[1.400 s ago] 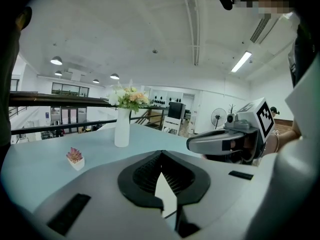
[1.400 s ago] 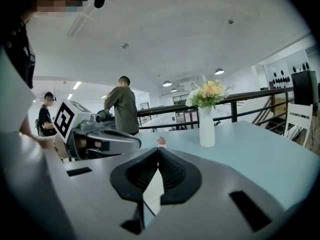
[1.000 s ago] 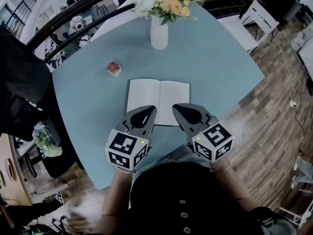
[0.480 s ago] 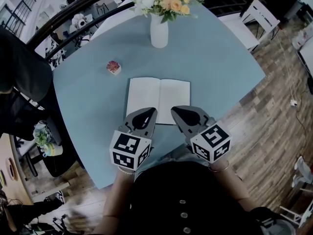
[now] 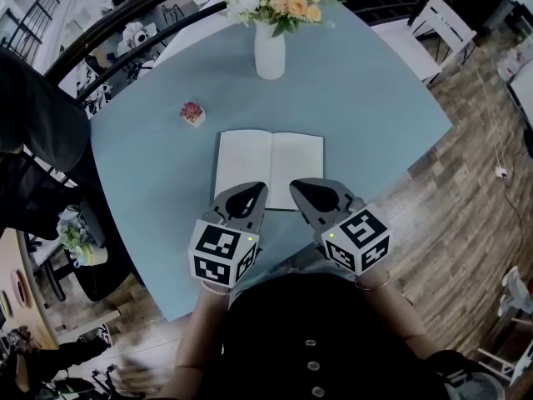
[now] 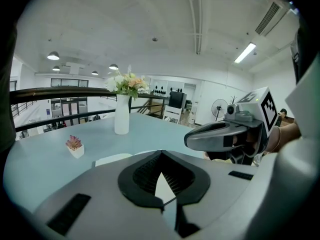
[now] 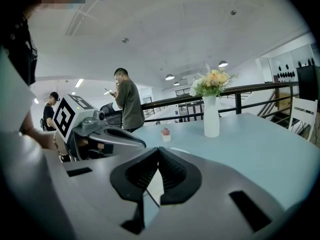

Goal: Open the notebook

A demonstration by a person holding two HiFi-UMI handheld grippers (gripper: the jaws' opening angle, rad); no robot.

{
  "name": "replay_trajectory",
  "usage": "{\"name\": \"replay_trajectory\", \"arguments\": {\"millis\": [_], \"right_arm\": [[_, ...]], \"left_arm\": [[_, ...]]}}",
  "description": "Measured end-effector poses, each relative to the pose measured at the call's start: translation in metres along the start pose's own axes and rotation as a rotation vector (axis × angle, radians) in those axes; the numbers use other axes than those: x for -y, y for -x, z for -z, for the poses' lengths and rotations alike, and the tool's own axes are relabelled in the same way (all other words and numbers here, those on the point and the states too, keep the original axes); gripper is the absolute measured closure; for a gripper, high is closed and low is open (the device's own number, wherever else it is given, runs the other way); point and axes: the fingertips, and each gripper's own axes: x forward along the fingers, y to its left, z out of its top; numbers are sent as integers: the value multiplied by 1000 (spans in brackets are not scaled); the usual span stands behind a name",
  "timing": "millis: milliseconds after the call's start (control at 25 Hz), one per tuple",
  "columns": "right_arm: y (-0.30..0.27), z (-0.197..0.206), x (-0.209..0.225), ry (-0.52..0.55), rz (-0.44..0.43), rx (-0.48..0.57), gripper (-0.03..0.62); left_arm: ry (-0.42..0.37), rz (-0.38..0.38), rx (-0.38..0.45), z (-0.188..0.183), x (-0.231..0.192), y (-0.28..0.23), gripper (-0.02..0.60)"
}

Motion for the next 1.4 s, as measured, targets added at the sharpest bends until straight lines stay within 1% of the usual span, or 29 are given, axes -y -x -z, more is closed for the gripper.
{"name": "replay_trajectory", "arguments": {"millis": [480, 680, 840, 960, 1400], "right_arm": [[-2, 2, -1, 7, 2, -15, 591], [-2, 2, 0, 4, 6, -15, 591], [-1, 2, 2, -5, 10, -10, 591], [0, 2, 1, -5, 9, -13, 591], [-1, 7, 1, -2, 5, -30, 591]], "left_arm": [[-9, 8, -24, 4, 1, -3, 565], [-3, 2, -29, 5, -2, -3, 565], [22, 12, -25, 6, 0, -4, 565], [27, 20, -26, 7, 2, -4, 565], [20, 13, -31, 9, 0, -4, 565]]}}
